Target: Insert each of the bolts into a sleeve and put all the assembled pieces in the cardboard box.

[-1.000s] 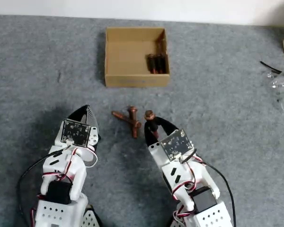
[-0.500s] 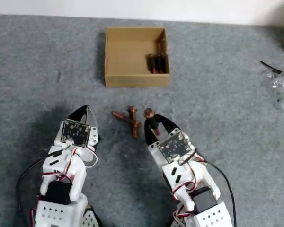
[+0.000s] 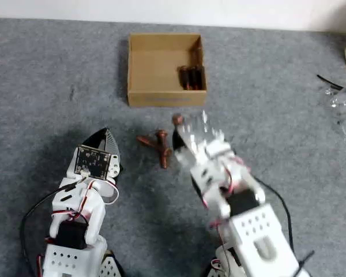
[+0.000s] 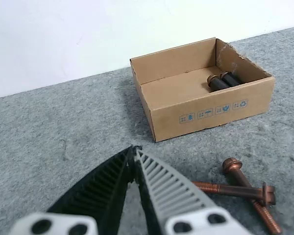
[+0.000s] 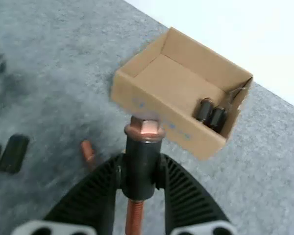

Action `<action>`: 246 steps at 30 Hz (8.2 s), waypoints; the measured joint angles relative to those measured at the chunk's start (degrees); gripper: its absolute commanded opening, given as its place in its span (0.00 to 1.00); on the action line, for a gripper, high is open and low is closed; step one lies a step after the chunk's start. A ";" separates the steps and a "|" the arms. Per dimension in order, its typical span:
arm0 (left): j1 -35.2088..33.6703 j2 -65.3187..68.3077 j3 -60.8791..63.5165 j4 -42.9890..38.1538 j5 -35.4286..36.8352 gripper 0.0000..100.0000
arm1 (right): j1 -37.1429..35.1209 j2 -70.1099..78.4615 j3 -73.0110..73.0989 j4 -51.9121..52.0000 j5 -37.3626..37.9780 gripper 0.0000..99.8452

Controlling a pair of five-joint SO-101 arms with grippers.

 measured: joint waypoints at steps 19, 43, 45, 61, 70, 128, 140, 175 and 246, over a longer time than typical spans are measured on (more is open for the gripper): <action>0.00 0.00 0.00 -0.26 0.00 0.01 | 13.80 78.51 -79.74 17.05 -8.26 0.01; 0.35 0.00 0.00 -0.35 0.00 0.01 | 7.65 121.05 -147.87 49.14 -8.44 0.01; 0.35 0.00 0.00 -0.35 0.00 0.01 | 7.56 122.90 -149.01 49.14 -8.44 0.01; 0.35 0.00 0.00 -0.35 0.00 0.01 | 7.74 130.99 -149.98 43.78 -8.53 0.01; 0.35 0.00 0.00 -0.35 0.00 0.01 | 8.88 131.78 -149.98 43.34 -8.70 0.27; -0.70 0.00 0.00 -1.49 0.00 0.01 | -1.58 70.77 -125.80 73.67 -8.53 0.27; -0.70 0.00 0.00 -1.85 0.00 0.01 | -7.82 43.96 -81.49 71.65 -8.53 0.27; -34.46 0.00 -8.09 2.37 13.45 0.01 | -30.42 65.58 -52.75 31.91 -15.82 0.27; -35.08 -0.09 -5.36 -2.55 15.03 0.01 | -25.93 84.40 -73.67 37.45 -20.22 0.00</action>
